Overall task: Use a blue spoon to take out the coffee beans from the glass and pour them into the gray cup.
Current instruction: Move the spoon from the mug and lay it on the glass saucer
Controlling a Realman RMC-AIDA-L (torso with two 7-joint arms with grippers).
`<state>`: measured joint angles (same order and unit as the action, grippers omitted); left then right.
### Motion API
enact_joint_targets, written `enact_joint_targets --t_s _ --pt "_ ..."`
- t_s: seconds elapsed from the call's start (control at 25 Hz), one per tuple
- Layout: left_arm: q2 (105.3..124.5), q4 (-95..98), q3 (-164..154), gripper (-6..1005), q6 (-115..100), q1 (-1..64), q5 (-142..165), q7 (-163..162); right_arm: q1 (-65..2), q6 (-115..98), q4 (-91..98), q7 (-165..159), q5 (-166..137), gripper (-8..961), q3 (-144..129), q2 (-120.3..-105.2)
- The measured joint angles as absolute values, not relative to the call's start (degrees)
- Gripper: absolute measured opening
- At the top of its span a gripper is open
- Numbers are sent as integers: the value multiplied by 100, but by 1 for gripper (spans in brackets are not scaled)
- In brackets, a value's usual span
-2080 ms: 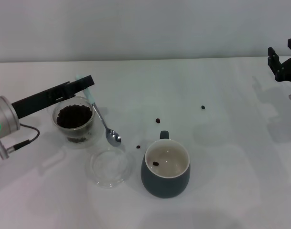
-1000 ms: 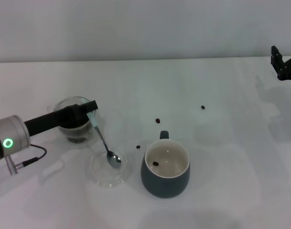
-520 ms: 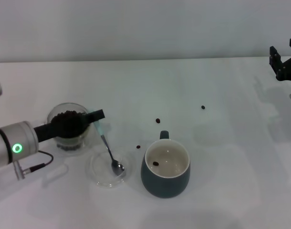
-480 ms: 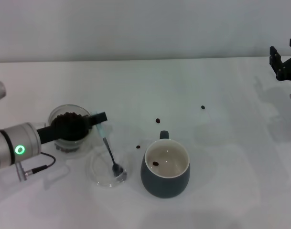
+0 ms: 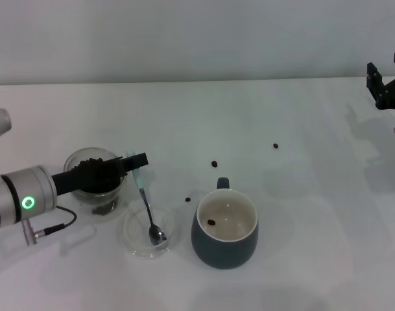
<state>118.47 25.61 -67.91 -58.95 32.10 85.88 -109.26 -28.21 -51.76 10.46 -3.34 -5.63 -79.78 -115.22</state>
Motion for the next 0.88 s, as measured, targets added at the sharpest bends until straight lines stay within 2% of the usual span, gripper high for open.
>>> enact_joint_targets --t_s 0.88 --pt "11794 2716 -6781 152 -5907 3181 8614 -11005 -2821 -5150 1012 -343 -553 524 -7981 -11522"
